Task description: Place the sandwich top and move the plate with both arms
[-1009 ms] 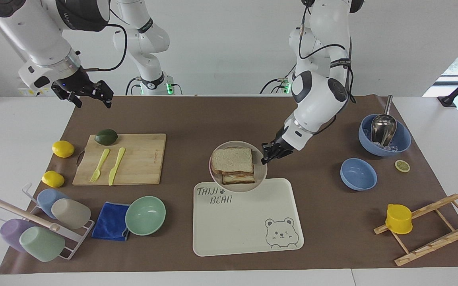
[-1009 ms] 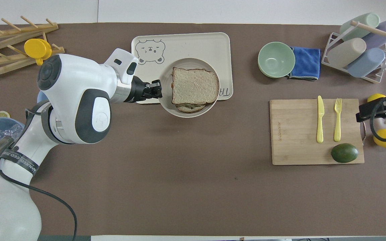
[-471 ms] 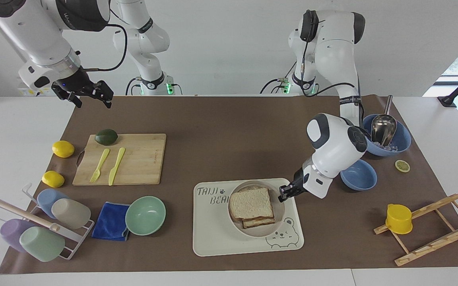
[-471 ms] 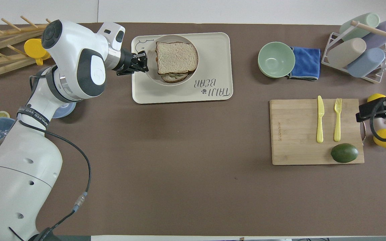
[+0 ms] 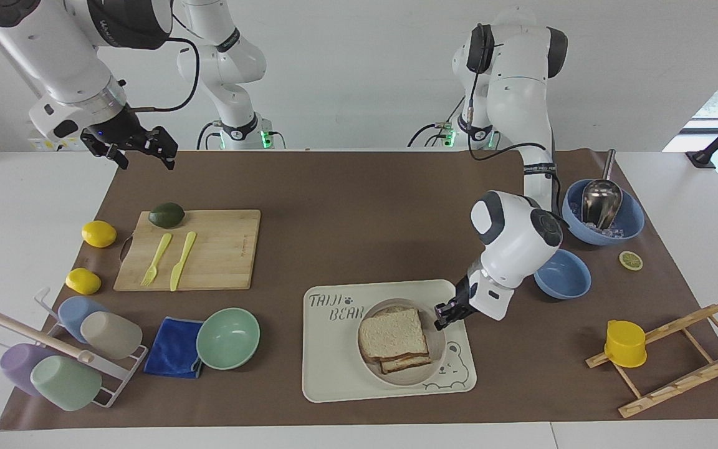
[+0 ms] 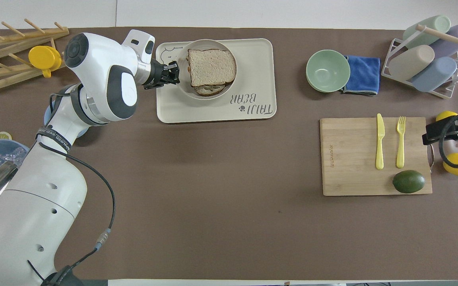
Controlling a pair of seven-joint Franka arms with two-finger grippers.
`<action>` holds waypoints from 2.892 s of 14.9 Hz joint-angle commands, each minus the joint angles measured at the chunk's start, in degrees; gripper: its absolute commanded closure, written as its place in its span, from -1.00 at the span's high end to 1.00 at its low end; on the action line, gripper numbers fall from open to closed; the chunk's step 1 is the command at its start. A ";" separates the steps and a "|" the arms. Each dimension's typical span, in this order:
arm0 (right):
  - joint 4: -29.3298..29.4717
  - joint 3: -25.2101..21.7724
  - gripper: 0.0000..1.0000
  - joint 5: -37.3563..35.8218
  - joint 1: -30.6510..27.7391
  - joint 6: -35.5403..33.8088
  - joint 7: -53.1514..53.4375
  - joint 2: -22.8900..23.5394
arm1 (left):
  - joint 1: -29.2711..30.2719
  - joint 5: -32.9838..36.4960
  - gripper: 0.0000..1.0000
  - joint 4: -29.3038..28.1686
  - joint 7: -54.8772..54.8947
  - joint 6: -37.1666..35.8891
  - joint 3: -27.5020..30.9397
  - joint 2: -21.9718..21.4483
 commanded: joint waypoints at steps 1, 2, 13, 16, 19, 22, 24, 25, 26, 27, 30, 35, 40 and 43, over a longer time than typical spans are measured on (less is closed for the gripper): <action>-1.33 0.19 1.00 0.28 -0.42 0.43 0.51 -1.27 | -0.69 0.59 -1.00 -1.95 -0.57 1.60 0.58 -1.29; -1.33 0.19 1.00 0.28 -0.42 0.43 0.51 -1.19 | -0.69 0.59 -1.00 -2.21 -0.57 1.60 0.58 -1.47; -1.33 0.19 1.00 0.28 -0.42 0.43 0.51 -1.27 | 0.10 2.87 1.00 -1.95 -0.04 -2.16 2.16 -3.48; -1.33 0.19 1.00 0.28 -0.42 0.43 0.51 -1.27 | 0.45 5.33 1.00 -2.13 0.22 -8.66 6.10 -7.78; -1.33 0.19 1.00 0.28 -0.42 0.43 0.51 -1.27 | 0.36 10.06 1.00 -2.13 0.13 -16.56 10.33 -13.58; -1.33 0.19 1.00 0.28 -0.42 0.43 0.51 -1.19 | 0.37 16.92 1.00 -2.13 0.13 -24.65 12.09 -19.30; -1.33 0.19 1.00 0.28 -0.42 0.43 0.51 -1.19 | 0.54 20.78 1.00 -2.21 0.40 -31.06 12.45 -24.47; -1.33 0.19 1.00 0.28 -0.42 0.43 0.51 -1.27 | 0.54 23.15 1.00 -2.39 1.53 -34.57 12.88 -27.37; -1.33 0.19 1.00 0.28 -0.42 0.43 0.51 -1.27 | 1.06 24.48 1.00 -2.48 4.15 -37.66 13.06 -29.84; -1.33 0.19 1.00 0.28 -0.33 0.43 0.51 -1.19 | 1.76 24.67 1.00 -2.39 5.66 -40.30 13.15 -31.51; -1.33 0.19 1.00 0.28 -0.42 0.43 0.51 -1.27 | 3.00 27.03 1.00 -2.30 6.02 -45.49 12.54 -35.74; -1.33 0.19 1.00 0.28 -0.42 0.43 0.51 -1.27 | 13.45 28.89 1.00 -2.65 8.13 -51.91 1.73 -39.70; -1.33 0.19 1.00 0.28 -0.42 0.43 0.51 -1.27 | 13.02 29.33 1.00 -15.90 12.00 -43.16 1.73 -45.41; -1.33 0.19 1.00 0.28 -0.42 0.43 0.51 -1.19 | 14.68 29.33 1.00 -16.98 12.18 -40.86 -0.29 -44.45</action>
